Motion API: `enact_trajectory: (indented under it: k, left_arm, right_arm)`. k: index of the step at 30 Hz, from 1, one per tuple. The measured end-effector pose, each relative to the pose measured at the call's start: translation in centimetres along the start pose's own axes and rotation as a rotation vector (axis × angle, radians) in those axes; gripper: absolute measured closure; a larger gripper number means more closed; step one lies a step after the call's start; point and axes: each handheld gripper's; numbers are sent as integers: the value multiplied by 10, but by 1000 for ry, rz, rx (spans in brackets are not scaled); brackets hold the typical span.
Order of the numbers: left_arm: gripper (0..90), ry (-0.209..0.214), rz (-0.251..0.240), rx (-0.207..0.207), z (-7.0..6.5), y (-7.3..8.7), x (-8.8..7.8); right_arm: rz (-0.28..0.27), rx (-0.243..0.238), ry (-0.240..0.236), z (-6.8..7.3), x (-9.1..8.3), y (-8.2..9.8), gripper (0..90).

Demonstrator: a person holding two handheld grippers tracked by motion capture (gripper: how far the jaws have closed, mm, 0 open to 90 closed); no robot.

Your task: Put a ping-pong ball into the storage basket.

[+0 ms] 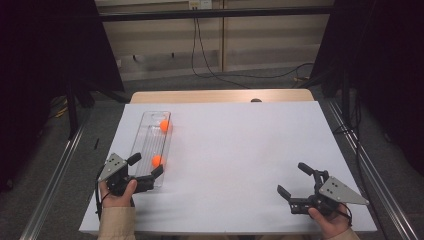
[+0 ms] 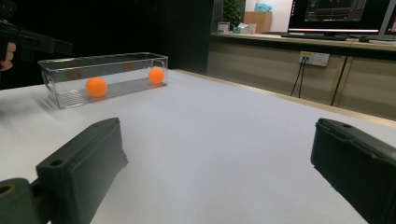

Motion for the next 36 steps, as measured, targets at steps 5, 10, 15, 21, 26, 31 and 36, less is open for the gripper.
enact_trajectory:
  k: [5, 10, 15, 21, 26, 31, 36]
  left_arm:
    - [34, 8, -1, 10, 0, 2, -3]
    - [33, 14, -8, 8, 0, 3, -6]
    - [33, 25, -14, 7, 0, 5, -8]
    - [33, 34, -11, 14, 0, 7, -10]
    - [32, 33, -13, 16, 1, 9, -12]
    - [33, 35, -9, 21, 0, 11, -13]
    - [32, 31, -12, 15, 1, 12, -15]
  right_arm:
    - [0, 0, 0, 0, 0, 0, 22]
    - [2, -2, 1, 0, 0, 0, 22]
    - [2, -3, 0, 0, 1, 1, 22]
    - [5, -3, 0, 0, 1, 1, 23]
    - [3, -6, -2, 0, 1, 1, 23]
    - [7, -7, -3, 0, 1, 1, 24]
    - [7, -7, -5, 0, 1, 1, 24]
Point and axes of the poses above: each handheld gripper's, and its own axes: x roughly forward along the jaws, y roughly out of its underside, z roughly to its left, and after that the axes turned 7 degrees about x, right-handed
